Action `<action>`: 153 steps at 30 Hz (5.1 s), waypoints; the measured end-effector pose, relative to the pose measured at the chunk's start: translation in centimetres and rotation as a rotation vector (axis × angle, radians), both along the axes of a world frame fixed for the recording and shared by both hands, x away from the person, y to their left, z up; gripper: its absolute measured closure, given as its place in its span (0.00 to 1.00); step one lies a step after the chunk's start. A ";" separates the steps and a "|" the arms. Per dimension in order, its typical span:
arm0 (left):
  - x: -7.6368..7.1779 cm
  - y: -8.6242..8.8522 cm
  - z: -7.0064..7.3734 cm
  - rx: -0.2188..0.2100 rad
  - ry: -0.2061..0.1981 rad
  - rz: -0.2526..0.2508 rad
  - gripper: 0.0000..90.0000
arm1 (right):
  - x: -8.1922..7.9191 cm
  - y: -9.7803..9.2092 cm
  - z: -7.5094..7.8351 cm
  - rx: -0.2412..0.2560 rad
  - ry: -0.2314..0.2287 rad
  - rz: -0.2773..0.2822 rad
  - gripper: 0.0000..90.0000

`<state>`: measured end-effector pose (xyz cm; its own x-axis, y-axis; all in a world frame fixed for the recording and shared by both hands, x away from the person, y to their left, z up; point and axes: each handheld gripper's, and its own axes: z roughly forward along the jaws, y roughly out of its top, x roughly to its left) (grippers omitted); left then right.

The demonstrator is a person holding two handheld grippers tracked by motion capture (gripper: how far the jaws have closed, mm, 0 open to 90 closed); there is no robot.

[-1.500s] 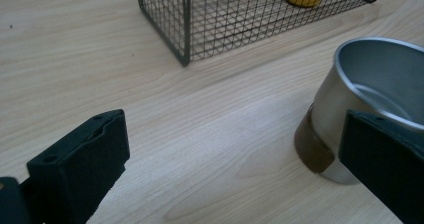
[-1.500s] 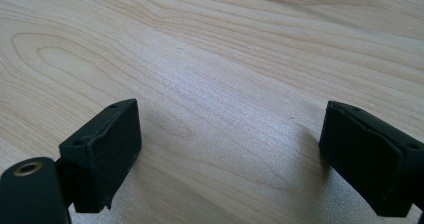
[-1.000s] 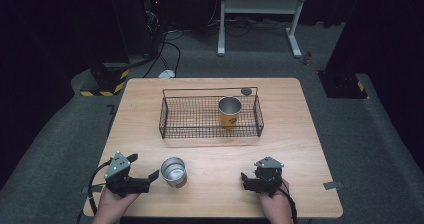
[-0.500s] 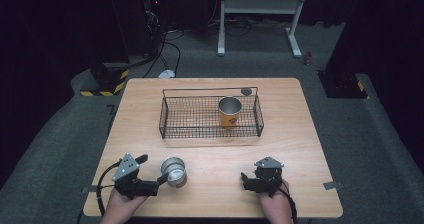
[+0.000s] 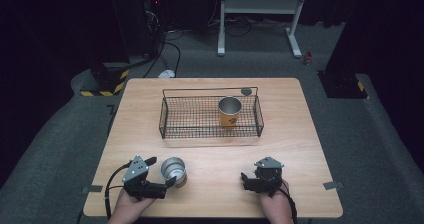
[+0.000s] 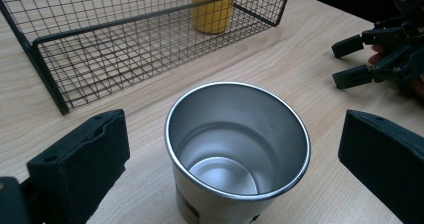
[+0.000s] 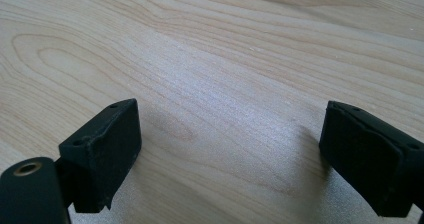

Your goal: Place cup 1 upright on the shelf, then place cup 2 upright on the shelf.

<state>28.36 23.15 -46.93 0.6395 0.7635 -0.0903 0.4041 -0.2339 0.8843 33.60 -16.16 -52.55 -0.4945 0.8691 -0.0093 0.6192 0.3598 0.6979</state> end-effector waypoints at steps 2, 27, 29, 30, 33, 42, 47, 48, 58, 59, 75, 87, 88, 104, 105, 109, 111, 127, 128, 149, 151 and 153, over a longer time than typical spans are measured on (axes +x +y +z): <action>0.1 -0.1 -0.2 0.001 0.002 0.003 0.01 | 0.0 0.0 0.0 0.000 0.000 0.000 0.11; 0.2 -1.7 -2.9 0.050 0.005 -0.011 0.01 | 0.0 0.0 0.0 0.000 0.000 0.000 0.11; 0.3 -1.7 -3.0 0.049 0.003 -0.010 0.01 | 0.0 0.0 0.0 0.000 0.000 0.000 0.11; 0.3 -1.7 -3.1 0.043 0.004 -0.008 0.01 | 0.0 0.0 0.0 0.000 0.000 0.000 0.11; 0.6 -1.8 -3.2 0.052 -0.001 -0.010 0.02 | 0.0 0.0 0.0 0.000 0.000 0.000 0.11; 0.6 -1.9 -3.5 0.068 -0.024 -0.004 0.12 | 0.0 0.0 0.0 0.000 0.000 0.000 0.11; 0.7 -1.8 -3.7 0.081 -0.023 0.002 0.17 | 0.0 0.0 0.0 0.000 0.000 0.000 0.11; 0.6 -1.7 -3.7 0.084 -0.027 0.003 0.17 | 0.0 0.0 0.0 0.000 0.000 0.000 0.11; 0.3 -1.6 -3.5 0.080 -0.055 0.010 0.21 | 0.0 0.0 0.0 0.000 0.000 0.000 0.11; 0.2 -1.5 -3.5 0.073 -0.059 0.012 0.21 | 0.0 0.0 0.0 0.000 0.000 0.000 0.11; 0.1 -0.4 -2.7 0.014 -0.081 0.053 0.21 | 0.0 0.0 0.0 0.000 0.000 0.000 0.11; 0.2 -0.2 -2.2 0.003 -0.088 0.075 0.21 | 0.0 0.0 0.0 0.000 0.000 0.000 0.11; 0.2 -0.2 -2.1 0.012 -0.088 0.074 0.21 | 0.0 0.0 0.0 -0.001 0.000 0.000 0.11; 1.2 -1.7 0.4 -0.013 -0.110 0.114 0.21 | 0.0 -0.1 0.0 0.002 -0.001 0.009 0.11; 1.3 -1.7 0.5 -0.019 -0.110 0.117 0.21 | 0.1 -0.2 0.0 0.001 -0.001 0.012 0.11; 1.8 -1.8 0.9 -0.026 -0.111 0.130 0.21 | 0.0 -0.2 0.0 0.000 -0.002 0.014 0.11; 2.2 -1.8 1.1 -0.039 -0.105 0.135 0.21 | 0.0 -0.2 0.0 -0.003 -0.004 0.014 0.11; 4.0 -1.5 2.2 -0.071 -0.115 0.147 0.21 | 0.0 -0.2 0.0 0.000 -0.002 0.010 0.11; 4.1 -1.6 2.2 -0.076 -0.114 0.149 0.21 | 0.0 -0.2 0.0 -0.002 -0.003 0.012 0.11; 6.3 -2.9 4.0 -0.067 -0.132 0.151 0.21 | 0.0 -0.2 0.0 0.003 0.000 0.007 0.11; 6.5 -3.0 4.2 -0.061 -0.132 0.148 0.21 | 0.0 -0.2 0.0 0.004 0.000 0.007 0.11; 6.9 -3.1 4.4 -0.056 -0.134 0.149 0.21 | 0.0 -0.2 0.0 0.004 0.000 0.007 0.11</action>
<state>35.21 20.03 -42.52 0.5293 0.8465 -0.0567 0.3086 -0.1298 0.9423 33.56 -16.33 -52.54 -0.5004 0.8658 -0.0057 0.6171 0.3612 0.6991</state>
